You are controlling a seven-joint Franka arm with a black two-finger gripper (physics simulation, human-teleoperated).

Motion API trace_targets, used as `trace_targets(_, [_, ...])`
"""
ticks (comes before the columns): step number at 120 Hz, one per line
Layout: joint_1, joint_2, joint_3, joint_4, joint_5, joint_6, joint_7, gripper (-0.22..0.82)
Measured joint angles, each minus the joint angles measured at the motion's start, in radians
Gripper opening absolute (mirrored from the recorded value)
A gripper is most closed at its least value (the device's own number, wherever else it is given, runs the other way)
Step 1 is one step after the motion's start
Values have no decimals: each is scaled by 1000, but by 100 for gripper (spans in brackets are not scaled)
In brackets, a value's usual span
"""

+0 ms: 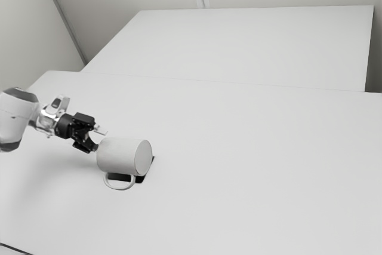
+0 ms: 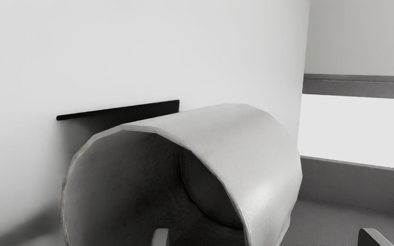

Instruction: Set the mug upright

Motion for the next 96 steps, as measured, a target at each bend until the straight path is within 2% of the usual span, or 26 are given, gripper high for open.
trace_targets(12, [2, 19, -1, -3, -20, -27, 34, 58])
trace_targets(32, [4, 23, -2, -23, -52, -75, 82, 17])
trace_targets(47, [5, 22, -8, -41, -77, -102, 111, -1])
trace_targets(65, [4, 8, -9, -41, -102, -119, 139, -11])
trace_targets(96, [-24, -80, -12, -35, -88, -115, 157, -16])
